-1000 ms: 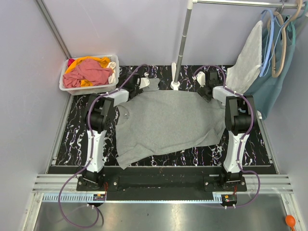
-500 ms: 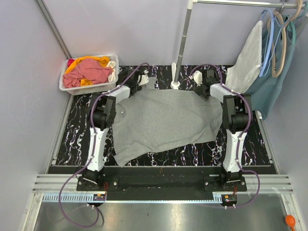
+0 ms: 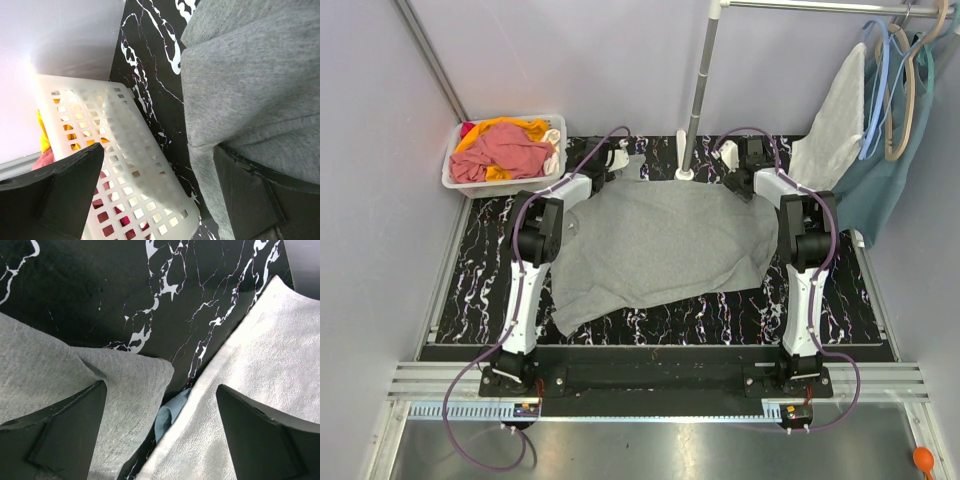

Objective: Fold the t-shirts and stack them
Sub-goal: Flatten the tshirt out

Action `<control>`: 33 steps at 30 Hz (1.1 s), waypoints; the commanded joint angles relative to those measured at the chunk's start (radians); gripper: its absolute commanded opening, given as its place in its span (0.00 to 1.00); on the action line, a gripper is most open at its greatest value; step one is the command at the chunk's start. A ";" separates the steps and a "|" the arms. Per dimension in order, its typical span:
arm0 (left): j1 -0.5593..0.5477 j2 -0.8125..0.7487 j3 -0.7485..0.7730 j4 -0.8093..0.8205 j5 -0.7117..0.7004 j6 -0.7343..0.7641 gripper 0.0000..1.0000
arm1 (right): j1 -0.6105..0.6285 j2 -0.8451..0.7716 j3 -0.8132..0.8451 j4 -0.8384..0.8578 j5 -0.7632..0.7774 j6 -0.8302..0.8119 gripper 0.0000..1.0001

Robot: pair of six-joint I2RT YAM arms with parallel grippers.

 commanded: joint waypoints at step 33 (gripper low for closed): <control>-0.204 -0.979 -0.803 -0.157 0.135 -0.198 0.99 | 0.092 -0.709 -0.521 -0.454 -0.380 0.128 0.95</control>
